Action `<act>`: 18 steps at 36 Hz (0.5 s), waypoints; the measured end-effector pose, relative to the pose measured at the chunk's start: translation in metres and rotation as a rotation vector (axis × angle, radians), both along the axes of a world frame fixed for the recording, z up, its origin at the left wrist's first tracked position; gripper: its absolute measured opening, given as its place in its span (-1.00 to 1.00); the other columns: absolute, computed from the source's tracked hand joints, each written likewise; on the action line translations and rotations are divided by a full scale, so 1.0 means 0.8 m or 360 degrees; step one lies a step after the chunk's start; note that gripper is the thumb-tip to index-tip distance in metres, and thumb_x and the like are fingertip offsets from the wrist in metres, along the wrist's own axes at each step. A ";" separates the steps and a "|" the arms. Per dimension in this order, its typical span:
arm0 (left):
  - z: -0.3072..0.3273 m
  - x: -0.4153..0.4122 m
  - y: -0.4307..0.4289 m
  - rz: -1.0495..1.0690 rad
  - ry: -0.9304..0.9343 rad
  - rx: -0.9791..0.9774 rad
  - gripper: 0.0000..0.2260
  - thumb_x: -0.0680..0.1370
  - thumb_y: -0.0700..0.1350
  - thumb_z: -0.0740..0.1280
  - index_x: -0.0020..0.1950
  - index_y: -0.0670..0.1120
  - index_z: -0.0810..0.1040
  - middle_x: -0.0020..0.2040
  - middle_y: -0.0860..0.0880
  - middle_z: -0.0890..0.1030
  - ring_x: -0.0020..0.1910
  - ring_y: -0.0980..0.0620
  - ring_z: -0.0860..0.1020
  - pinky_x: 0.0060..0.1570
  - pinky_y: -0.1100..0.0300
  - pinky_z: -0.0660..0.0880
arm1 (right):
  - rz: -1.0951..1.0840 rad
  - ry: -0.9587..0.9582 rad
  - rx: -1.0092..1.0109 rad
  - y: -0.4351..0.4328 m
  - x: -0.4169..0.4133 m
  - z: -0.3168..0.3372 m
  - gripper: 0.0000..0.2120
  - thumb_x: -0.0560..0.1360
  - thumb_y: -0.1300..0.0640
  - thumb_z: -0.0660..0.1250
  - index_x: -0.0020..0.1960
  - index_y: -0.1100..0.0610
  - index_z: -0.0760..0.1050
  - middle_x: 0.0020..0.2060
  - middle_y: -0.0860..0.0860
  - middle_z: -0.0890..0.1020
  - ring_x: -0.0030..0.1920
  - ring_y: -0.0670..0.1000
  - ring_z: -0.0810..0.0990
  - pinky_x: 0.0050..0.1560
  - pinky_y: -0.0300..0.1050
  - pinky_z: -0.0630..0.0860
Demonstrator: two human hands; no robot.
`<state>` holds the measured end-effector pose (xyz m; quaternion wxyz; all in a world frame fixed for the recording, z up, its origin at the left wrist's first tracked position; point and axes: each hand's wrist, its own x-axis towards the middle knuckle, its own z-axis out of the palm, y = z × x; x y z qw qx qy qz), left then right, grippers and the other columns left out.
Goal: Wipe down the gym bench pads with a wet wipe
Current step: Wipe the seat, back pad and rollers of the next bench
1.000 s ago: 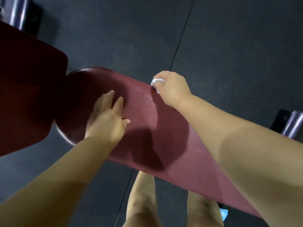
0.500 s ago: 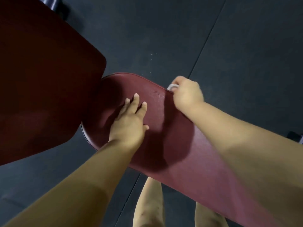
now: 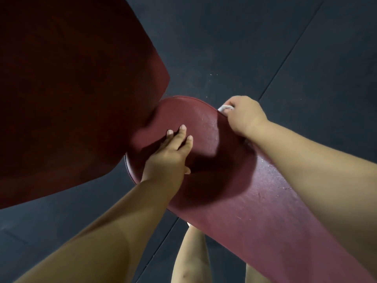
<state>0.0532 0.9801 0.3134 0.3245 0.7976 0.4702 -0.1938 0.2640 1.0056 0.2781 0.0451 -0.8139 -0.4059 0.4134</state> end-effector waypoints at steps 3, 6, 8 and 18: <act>-0.004 -0.003 0.000 -0.0027 -0.0030 0.0027 -0.27 0.46 -0.10 0.41 0.53 0.11 0.10 0.54 0.17 -0.13 0.53 0.06 -0.09 0.40 0.25 0.15 | -0.0024 0.0144 0.0112 0.036 -0.025 -0.005 -0.78 0.53 0.22 0.23 -0.15 -0.07 0.53 -0.15 -0.03 0.57 -0.09 0.00 0.53 -0.14 -0.25 0.34; -0.007 -0.004 0.000 -0.0035 -0.0023 0.0031 -0.28 0.48 -0.09 0.39 0.53 0.12 0.08 0.54 0.18 -0.17 0.53 0.07 -0.11 0.38 0.22 0.21 | 0.0064 0.0315 0.0252 0.074 -0.050 -0.003 -0.78 0.50 0.22 0.25 -0.19 -0.07 0.55 -0.15 -0.08 0.60 0.00 -0.03 0.59 -0.10 -0.26 0.40; -0.010 -0.006 0.001 -0.0050 -0.0007 0.0018 -0.27 0.49 -0.06 0.39 0.53 0.13 0.03 0.53 0.19 -0.21 0.53 0.07 -0.12 0.40 0.21 0.20 | 0.0264 0.0344 0.0320 0.094 -0.069 0.004 -0.82 0.49 0.20 0.26 -0.11 -0.04 0.58 -0.08 -0.06 0.63 -0.01 -0.03 0.57 -0.06 -0.23 0.44; -0.003 -0.004 -0.001 -0.0073 0.0017 0.0003 -0.27 0.49 -0.08 0.39 0.54 0.05 0.05 0.55 0.10 -0.19 0.53 -0.01 -0.10 0.46 0.17 0.11 | 0.0528 0.0341 0.0430 0.079 -0.062 0.034 -0.75 0.49 0.26 0.24 -0.14 -0.09 0.53 -0.19 -0.19 0.55 -0.09 -0.11 0.51 -0.10 -0.28 0.36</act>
